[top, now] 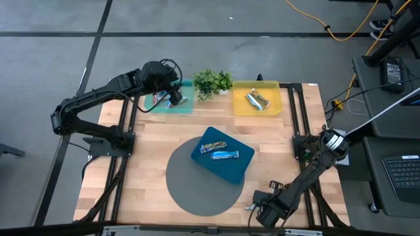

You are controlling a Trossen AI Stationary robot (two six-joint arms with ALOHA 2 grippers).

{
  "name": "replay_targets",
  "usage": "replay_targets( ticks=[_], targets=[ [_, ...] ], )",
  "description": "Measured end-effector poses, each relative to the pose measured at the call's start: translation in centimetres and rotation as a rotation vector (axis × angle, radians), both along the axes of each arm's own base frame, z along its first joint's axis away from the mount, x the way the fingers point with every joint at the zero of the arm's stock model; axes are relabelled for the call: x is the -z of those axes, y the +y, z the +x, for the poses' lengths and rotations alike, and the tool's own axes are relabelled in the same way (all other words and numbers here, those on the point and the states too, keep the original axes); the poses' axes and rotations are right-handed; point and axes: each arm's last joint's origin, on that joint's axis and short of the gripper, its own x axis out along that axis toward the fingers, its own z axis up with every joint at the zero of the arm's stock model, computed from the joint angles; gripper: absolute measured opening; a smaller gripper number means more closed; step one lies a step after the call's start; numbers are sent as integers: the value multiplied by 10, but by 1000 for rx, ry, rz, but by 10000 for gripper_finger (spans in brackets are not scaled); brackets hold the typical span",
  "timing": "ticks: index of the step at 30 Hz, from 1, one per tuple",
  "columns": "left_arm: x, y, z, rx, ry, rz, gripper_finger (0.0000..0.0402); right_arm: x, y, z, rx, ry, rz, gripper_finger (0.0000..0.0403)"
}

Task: Pick and place Granola Bars by type
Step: Put the yellow granola bar into the yellow bin

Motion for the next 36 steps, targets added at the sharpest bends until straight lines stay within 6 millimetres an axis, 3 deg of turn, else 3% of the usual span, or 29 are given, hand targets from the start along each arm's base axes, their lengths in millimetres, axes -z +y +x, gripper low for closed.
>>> replay_targets(
  ticks=[6,13,23,31,36],
  targets=[
    [0,0,0,4,5,5,148,-30,-2,-1,5,-41,48,45],
    [0,0,0,5,5,5,148,-91,-29,-12,70,-109,38,21],
    [0,0,0,24,25,25,148,-162,-113,-31,272,-241,-123,20],
    [-1,0,1,39,25,36,148,-193,-194,-51,518,-309,-315,19],
    [-1,0,1,30,5,24,148,-207,-230,-57,549,-428,-467,18]
  ],
)
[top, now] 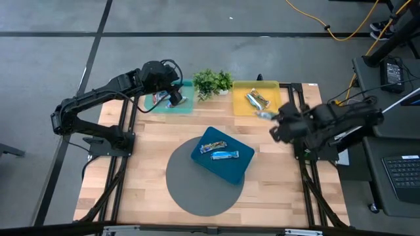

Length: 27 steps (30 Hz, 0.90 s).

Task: Pick and place Granola Bars by type
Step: Put the yellow granola bar into the yellow bin

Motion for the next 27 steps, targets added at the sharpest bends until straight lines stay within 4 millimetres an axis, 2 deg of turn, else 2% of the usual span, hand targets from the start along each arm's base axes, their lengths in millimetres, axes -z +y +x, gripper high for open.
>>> replay_targets(
  ticks=[9,13,20,27],
  targets=[
    [-2,0,1,-34,-74,-51,148,-5,-55,0,63,104,-140,18],
    [-2,0,2,-36,-78,-53,148,2,-80,5,29,145,-106,22],
    [-3,1,1,-82,-97,-41,148,34,-126,5,-17,211,-92,17],
    [-3,2,1,-133,-134,-75,148,69,-168,7,15,27,-91,22]
  ],
)
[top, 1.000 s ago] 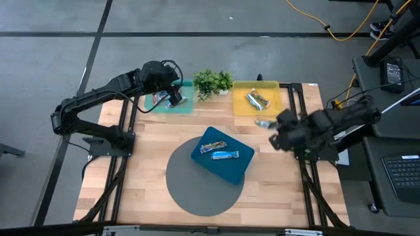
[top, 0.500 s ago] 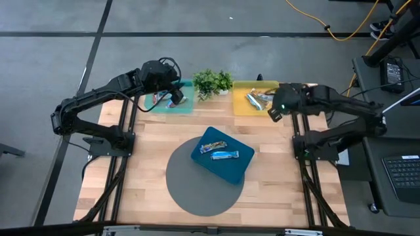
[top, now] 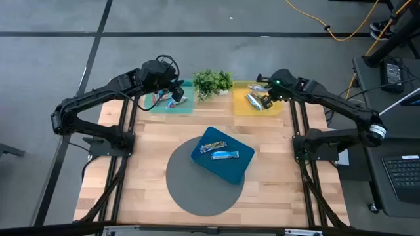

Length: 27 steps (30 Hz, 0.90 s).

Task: Pick and place Granola Bars by type
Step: Put the yellow granola bar into the yellow bin

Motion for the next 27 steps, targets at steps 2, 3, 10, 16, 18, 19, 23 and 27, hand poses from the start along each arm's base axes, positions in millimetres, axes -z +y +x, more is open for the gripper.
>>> replay_targets(
  ticks=[2,3,10,16,18,19,23,27],
  targets=[
    [0,0,0,-1,-3,-3,148,11,-9,-2,25,-45,0,18],
    [0,0,0,-2,-2,-3,148,17,-13,-3,39,-57,-1,17],
    [0,1,-1,-41,4,13,148,52,-32,3,0,-110,104,21],
    [0,1,-1,-57,-1,11,148,78,-45,17,-53,-36,155,18],
    [0,1,-1,-61,-6,6,148,85,-48,20,-53,-24,166,20],
    [0,1,-1,-63,-9,4,148,88,-50,21,-53,-19,171,21],
    [0,1,-1,-74,-23,-8,148,99,-54,26,-53,2,191,19],
    [0,1,-1,-85,-36,-21,148,107,-58,30,-55,11,195,19]
  ],
)
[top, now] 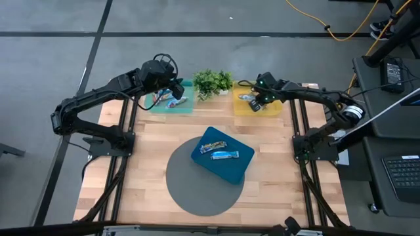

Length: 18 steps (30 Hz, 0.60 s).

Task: Pick and place Granola Bars by type
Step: Put the yellow granola bar into the yellow bin

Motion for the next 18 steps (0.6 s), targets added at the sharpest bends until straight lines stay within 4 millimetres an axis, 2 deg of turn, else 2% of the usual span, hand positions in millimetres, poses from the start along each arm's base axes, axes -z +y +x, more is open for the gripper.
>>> replay_targets(
  ticks=[9,18],
  targets=[
    [0,0,0,-1,-1,-1,148,4,-2,2,-15,10,-15,25],
    [0,0,0,-2,-3,-2,148,4,-3,2,-21,42,-43,73]
  ],
)
